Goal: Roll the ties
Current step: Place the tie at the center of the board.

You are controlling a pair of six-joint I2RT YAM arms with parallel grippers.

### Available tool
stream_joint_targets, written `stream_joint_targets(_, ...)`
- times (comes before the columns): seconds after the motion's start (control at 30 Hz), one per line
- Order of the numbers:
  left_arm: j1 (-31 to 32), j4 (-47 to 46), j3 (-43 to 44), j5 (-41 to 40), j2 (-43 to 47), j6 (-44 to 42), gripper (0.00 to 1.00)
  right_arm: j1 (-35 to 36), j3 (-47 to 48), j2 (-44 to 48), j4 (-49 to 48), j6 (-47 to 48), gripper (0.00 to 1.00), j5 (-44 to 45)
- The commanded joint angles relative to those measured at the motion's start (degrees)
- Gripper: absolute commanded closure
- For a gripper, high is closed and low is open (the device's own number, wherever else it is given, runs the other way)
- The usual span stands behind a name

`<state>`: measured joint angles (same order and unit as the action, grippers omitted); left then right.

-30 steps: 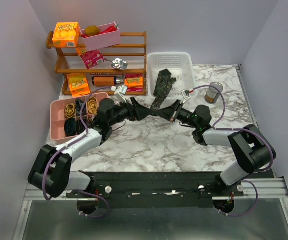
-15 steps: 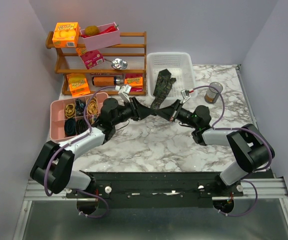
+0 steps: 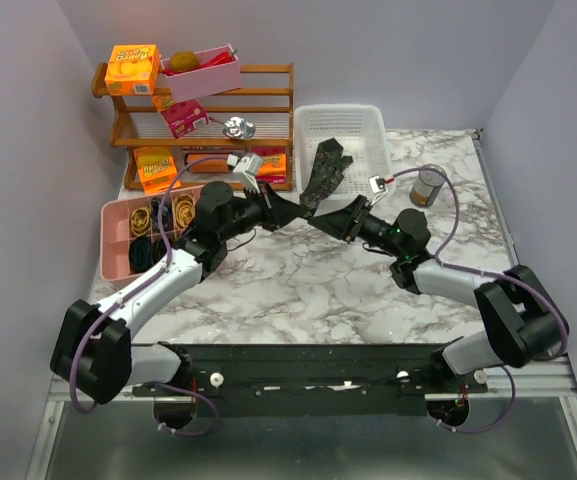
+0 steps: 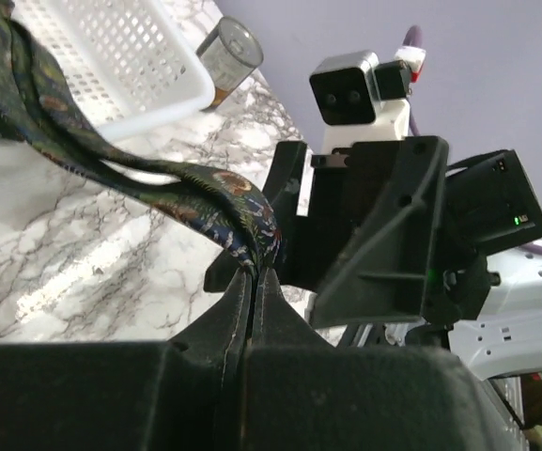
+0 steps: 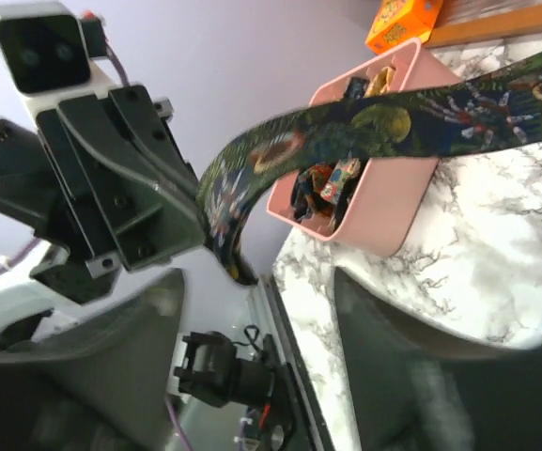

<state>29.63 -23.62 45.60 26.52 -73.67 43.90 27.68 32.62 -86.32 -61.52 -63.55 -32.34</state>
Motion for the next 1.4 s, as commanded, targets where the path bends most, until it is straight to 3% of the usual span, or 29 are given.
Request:
stream_joint_targets(0.0, 0.0, 13.8, 6.6, -1.4, 5.5, -7.8, 1.0, 0.4, 2.6, 10.7, 16.3, 14.2, 0.01, 5.9)
stream_joint_targets(0.13, -0.1, 25.8, 15.6, -1.4, 10.3, -14.4, 1.0, 0.2, 4.7, 17.6, 32.5, 22.4, 0.0, 12.5)
stream_joint_targets(0.23, -0.1, 33.1, 21.6, -0.2, 13.0, -17.9, 1.0, 0.2, 7.1, 20.0, 38.1, 25.3, 0.0, 15.2)
stream_joint_targets(0.47, -0.1, 41.4, 29.4, 3.7, 21.1, -21.0, 1.0, -0.3, 11.2, 16.2, 42.0, 22.1, 0.0, 11.5)
stream_joint_targets(0.67, -0.1, 50.4, 32.6, 1.6, 28.9, -24.6, 1.0, -0.5, 12.6, 12.1, 42.0, 18.4, 0.0, 7.7)
stream_joint_targets(0.93, -0.1, 52.8, 29.4, 1.7, 39.6, -25.0, 1.0, -0.5, 10.7, 4.3, 34.5, 9.2, 0.0, 6.1)
stream_joint_targets(1.23, -0.1, 52.0, 24.2, 3.2, 43.5, -23.9, 1.0, -0.4, 8.0, -5.3, 15.8, -4.5, 0.0, 8.0)
stream_joint_targets(1.37, -0.1, 51.3, 23.8, 5.1, 44.7, -23.4, 1.0, -0.7, 9.7, -8.8, 15.5, -6.1, 0.0, 9.6)
